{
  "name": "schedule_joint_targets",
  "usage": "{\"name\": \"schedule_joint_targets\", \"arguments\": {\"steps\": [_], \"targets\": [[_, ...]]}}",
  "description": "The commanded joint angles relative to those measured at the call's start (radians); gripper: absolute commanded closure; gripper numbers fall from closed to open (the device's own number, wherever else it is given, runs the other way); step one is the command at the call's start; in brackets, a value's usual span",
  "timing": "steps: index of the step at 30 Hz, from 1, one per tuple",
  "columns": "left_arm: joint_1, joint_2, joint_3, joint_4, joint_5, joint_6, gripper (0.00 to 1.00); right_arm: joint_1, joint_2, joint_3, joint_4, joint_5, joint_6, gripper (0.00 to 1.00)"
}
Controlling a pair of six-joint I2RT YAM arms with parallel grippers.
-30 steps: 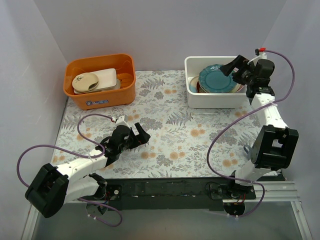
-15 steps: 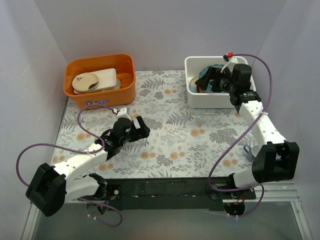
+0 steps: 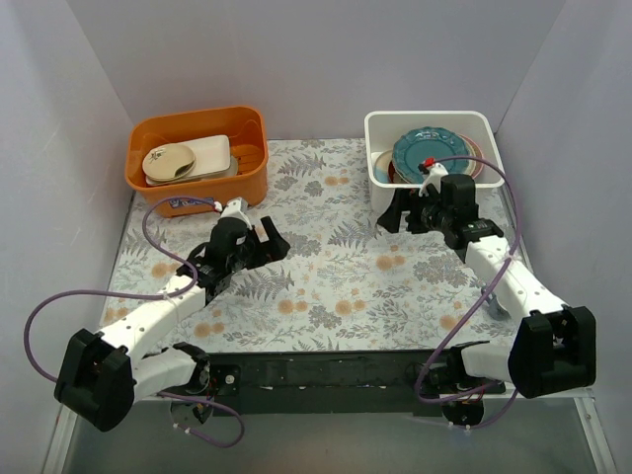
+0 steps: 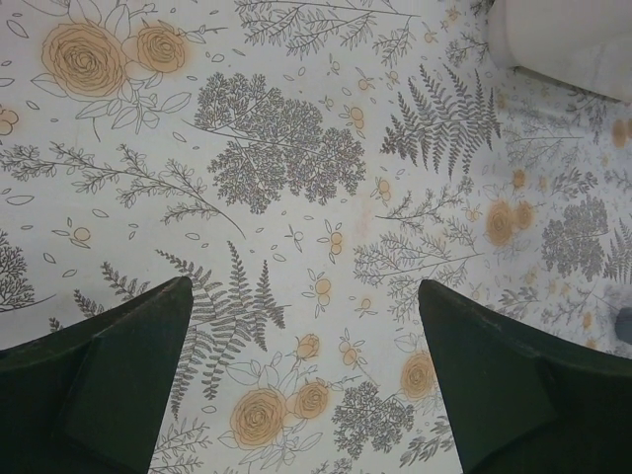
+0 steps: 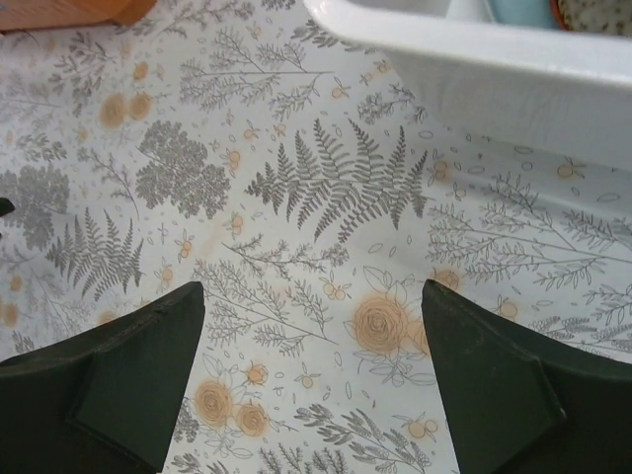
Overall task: Place the plates into the plastic bin on the countertop
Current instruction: Reset both arms
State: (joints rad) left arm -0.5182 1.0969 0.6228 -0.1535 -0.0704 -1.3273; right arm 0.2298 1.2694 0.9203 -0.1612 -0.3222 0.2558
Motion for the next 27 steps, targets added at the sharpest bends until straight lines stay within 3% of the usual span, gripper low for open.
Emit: {"name": "schedule_joint_targets", "arguments": {"steps": [1, 13, 18, 27], "targets": [[0.056, -0.035, 0.041, -0.027, 0.118, 0.022, 0.02, 0.005, -0.071, -0.081, 0.020, 0.034, -0.036, 0.03], [0.167, -0.037, 0.008, 0.011, 0.280, 0.011, 0.02, -0.017, -0.088, -0.290, 0.060, 0.055, -0.055, 0.02], [0.176, -0.043, -0.029, 0.080, 0.354, -0.009, 0.02, -0.038, -0.061, -0.301, 0.083, 0.011, -0.047, 0.02], [0.178, -0.031, -0.047, 0.127, 0.350, -0.015, 0.02, -0.046, -0.031, -0.298, 0.100, 0.005, -0.043, 0.02]]}}
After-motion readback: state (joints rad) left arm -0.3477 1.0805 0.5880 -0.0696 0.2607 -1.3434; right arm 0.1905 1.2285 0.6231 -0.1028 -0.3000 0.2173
